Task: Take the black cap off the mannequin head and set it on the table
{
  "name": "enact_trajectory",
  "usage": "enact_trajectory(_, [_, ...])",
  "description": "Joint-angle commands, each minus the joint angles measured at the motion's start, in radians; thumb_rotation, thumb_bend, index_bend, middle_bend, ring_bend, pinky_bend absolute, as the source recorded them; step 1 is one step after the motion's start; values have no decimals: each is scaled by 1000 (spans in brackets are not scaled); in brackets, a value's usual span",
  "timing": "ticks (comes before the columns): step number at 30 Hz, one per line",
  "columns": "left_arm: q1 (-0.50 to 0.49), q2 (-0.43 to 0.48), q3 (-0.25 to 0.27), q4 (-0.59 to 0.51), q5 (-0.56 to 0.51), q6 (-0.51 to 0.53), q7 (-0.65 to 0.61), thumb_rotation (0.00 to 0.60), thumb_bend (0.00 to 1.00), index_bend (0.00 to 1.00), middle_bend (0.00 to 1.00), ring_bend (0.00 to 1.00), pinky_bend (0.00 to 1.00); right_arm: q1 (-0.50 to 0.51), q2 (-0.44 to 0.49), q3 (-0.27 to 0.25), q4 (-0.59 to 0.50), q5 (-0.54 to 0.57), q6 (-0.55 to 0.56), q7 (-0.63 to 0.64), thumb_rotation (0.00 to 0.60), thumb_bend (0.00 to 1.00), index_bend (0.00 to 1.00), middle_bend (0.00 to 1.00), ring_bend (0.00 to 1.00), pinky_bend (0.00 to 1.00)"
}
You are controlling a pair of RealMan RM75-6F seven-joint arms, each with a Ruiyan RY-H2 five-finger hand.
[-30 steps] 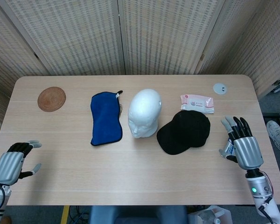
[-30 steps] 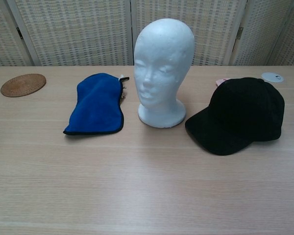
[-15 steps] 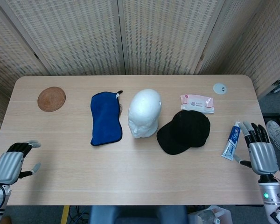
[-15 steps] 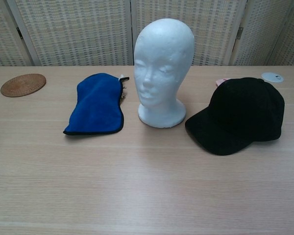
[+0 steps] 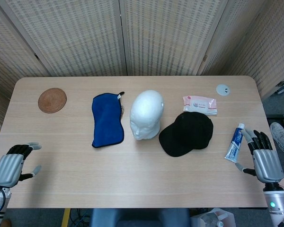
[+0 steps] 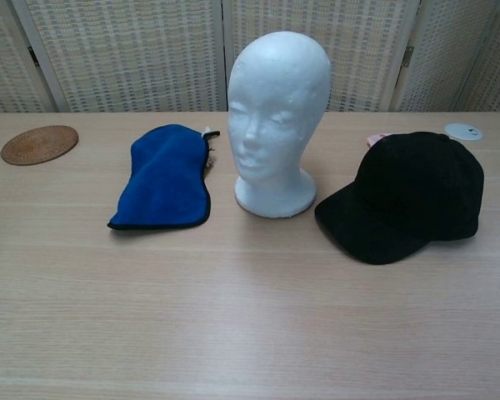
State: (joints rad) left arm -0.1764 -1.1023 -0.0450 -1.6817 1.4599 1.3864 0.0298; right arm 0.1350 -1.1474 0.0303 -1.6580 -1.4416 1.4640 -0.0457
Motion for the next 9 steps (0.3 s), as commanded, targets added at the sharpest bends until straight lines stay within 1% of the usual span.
enact_trajectory(1, [0, 0, 0, 1, 0, 0, -1, 600, 218, 303, 256, 248, 181, -8, 7, -7, -17, -12, 5, -8, 600, 0, 0, 0, 0, 0])
enact_trajectory(5, [1, 0, -1, 4, 1, 3, -5, 600, 218, 303, 256, 248, 181, -19, 27, -14, -53, -23, 5, 12, 600, 0, 0, 0, 0, 0])
enact_trajectory(9, [3, 0, -2, 5, 3, 7, -8, 600, 218, 303, 256, 247, 180, -31, 41, -15, -68, -27, 13, 3, 600, 0, 0, 0, 0, 0])
